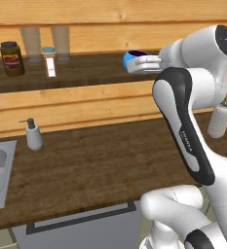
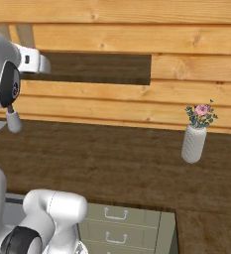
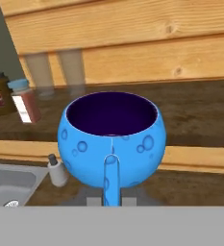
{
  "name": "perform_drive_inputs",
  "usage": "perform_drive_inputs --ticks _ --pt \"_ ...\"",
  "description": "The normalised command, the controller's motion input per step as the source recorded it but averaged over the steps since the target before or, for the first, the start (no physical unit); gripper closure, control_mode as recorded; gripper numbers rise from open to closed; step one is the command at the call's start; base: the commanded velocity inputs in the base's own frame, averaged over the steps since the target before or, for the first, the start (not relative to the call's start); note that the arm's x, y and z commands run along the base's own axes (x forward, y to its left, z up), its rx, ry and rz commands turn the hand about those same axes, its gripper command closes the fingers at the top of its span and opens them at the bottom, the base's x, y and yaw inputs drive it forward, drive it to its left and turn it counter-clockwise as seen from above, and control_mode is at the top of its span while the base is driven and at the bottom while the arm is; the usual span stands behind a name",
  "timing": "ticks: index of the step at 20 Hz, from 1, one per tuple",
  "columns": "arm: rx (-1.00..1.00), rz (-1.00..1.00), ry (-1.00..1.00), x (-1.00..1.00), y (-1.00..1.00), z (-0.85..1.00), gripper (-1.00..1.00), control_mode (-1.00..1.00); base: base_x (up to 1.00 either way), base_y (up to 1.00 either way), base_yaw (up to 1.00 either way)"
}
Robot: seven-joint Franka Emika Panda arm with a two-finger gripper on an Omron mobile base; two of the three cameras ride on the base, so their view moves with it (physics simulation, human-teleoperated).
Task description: Gather all objects into one cabinet and sort the glasses and bowls to opposite sides.
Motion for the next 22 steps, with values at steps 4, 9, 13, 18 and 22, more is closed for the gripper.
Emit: perform_drive_inputs --ticks 4,9,13,18,22 --pt "0.02 0.0 0.0 -0.36 0.0 0.0 1.0 -1.0 0.0 0.0 0.0" --pt "0.01 0.0 0.0 -0.09 0.0 0.0 1.0 1.0 -0.7 0.0 0.0" --pt "0.0 0.0 0.0 0.0 0.0 0.0 1.0 1.0 -1.0 0.03 0.07" --pt "0.0 0.0 0.0 0.0 0.0 0.0 1.0 1.0 -0.94 0.19 0.51" --pt "0.0 0.0 0.0 0.0 0.0 0.0 1.0 1.0 -0.7 0.35 0.7"
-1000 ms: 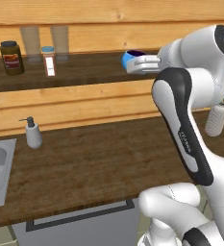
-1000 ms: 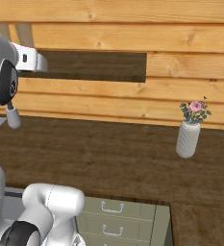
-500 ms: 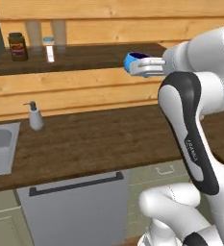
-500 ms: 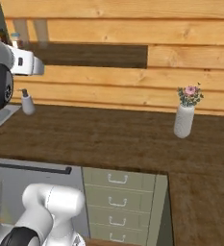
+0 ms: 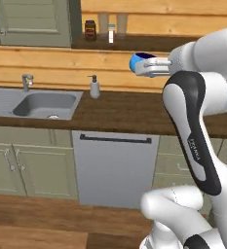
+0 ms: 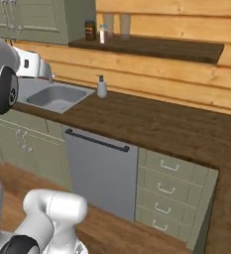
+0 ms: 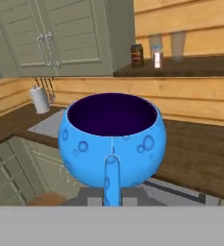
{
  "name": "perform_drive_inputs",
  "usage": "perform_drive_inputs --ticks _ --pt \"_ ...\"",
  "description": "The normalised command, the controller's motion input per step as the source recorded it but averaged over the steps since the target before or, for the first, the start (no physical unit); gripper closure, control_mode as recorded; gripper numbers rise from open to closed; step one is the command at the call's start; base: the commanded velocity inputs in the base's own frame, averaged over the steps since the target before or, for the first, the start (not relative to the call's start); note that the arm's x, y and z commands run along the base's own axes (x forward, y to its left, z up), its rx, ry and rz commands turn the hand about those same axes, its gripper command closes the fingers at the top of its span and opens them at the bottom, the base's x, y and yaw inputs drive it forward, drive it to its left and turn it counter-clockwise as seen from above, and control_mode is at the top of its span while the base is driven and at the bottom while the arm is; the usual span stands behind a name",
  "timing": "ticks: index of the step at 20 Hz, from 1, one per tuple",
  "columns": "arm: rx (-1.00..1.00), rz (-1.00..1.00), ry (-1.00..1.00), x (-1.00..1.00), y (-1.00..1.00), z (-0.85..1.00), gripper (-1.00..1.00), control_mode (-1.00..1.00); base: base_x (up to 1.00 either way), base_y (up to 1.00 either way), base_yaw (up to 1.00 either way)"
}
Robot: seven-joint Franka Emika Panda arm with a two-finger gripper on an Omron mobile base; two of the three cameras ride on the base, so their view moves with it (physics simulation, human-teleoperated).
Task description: Gather all objects into one cabinet and sort the glasses and bowls to opposite sides.
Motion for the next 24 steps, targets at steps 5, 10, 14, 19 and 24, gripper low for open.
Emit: perform_drive_inputs --ticks 5,10,14,19,24 --pt "0.0 0.0 0.0 0.0 0.0 0.0 1.0 1.0 -0.6 0.55 0.69" --pt "0.0 0.0 0.0 0.0 0.0 0.0 1.0 1.0 -0.46 0.78 0.58" --pt "0.0 0.0 0.0 0.0 0.0 0.0 1.0 1.0 -0.21 0.83 0.46" --pt "0.0 0.0 0.0 0.0 0.0 0.0 1.0 1.0 -0.36 0.98 0.44" --pt "0.0 0.0 0.0 0.0 0.0 0.0 1.0 1.0 -0.39 1.0 0.39"
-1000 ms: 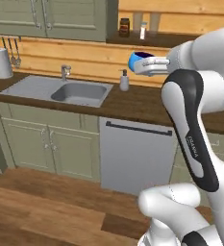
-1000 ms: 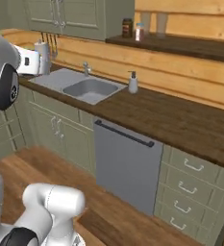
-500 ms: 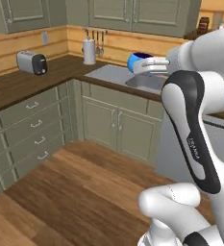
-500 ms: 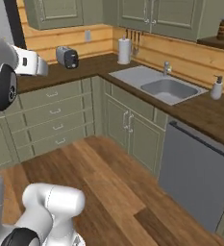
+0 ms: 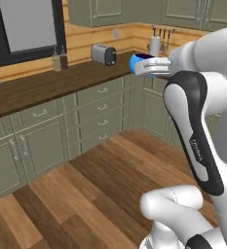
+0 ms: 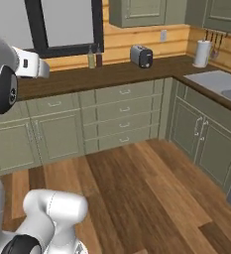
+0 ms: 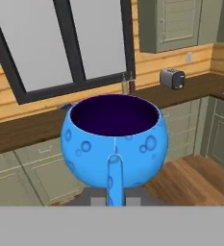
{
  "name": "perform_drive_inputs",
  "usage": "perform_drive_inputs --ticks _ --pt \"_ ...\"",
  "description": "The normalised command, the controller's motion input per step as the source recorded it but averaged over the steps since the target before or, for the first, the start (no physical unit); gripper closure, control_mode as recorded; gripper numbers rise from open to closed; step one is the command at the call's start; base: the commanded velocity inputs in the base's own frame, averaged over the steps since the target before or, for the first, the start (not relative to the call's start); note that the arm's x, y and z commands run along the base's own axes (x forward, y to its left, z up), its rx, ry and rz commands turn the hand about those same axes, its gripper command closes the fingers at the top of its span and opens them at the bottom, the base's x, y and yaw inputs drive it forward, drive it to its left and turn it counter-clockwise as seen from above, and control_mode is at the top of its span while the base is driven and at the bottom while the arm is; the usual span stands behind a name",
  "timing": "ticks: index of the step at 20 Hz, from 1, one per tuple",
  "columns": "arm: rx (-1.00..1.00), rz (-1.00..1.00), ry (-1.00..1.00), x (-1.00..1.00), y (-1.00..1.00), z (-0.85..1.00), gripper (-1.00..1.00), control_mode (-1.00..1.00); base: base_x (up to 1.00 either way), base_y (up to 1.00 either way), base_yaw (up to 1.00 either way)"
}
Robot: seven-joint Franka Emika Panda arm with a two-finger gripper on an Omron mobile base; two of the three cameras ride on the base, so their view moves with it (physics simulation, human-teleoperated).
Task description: Gather all objects into one cabinet and sort the glasses and bowls to opposite sides.
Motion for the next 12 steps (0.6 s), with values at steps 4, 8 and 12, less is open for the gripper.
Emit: perform_drive_inputs --ticks 4,8,12 --pt "0.0 0.0 0.0 0.0 0.0 0.0 1.0 1.0 -0.11 0.97 0.31" --pt "0.0 0.0 0.0 0.0 0.0 0.0 1.0 1.0 0.0 0.94 0.22" --pt "0.0 0.0 0.0 0.0 0.0 0.0 1.0 1.0 0.0 1.0 0.17"
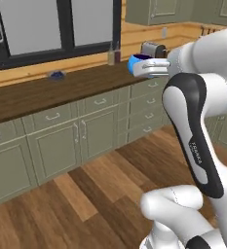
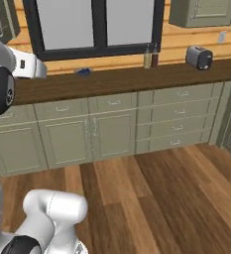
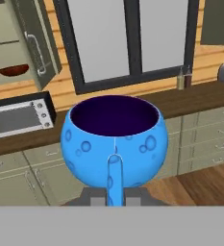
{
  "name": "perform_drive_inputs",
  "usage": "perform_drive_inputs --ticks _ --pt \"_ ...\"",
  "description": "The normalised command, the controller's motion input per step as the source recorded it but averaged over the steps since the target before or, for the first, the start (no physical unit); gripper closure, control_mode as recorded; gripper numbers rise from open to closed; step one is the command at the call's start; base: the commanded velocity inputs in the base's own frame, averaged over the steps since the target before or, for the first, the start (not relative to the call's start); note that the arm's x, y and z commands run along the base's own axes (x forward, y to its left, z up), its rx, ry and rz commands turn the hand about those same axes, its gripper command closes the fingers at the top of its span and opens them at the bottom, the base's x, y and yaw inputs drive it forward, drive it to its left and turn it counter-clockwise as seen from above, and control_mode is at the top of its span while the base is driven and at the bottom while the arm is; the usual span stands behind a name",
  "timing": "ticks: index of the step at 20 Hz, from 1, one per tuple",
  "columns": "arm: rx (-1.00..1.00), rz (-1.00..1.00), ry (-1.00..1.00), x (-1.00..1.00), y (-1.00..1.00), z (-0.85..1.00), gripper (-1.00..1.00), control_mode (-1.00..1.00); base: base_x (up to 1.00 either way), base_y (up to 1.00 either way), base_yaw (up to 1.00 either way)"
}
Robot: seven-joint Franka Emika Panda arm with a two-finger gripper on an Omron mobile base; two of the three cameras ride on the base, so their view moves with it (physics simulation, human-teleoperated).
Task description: Gather all objects into one cabinet and sort the glasses and bowls to opposite sides.
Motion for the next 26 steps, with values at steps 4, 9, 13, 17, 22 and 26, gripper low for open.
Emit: perform_drive_inputs --ticks 4,9,13,17,22,26 --pt "0.0 0.0 0.0 0.0 0.0 0.0 1.0 1.0 0.0 1.0 0.13" --pt "0.0 0.0 0.0 0.0 0.0 0.0 1.0 1.0 -0.03 1.0 0.18" --pt "0.0 0.0 0.0 0.0 0.0 0.0 1.0 1.0 -0.01 1.0 0.22" --pt "0.0 0.0 0.0 0.0 0.0 0.0 1.0 1.0 0.33 0.92 0.19" --pt "0.0 0.0 0.0 0.0 0.0 0.0 1.0 1.0 0.9 0.74 0.19" --pt "0.0 0.0 0.0 0.0 0.0 0.0 1.0 1.0 0.81 0.57 0.18"
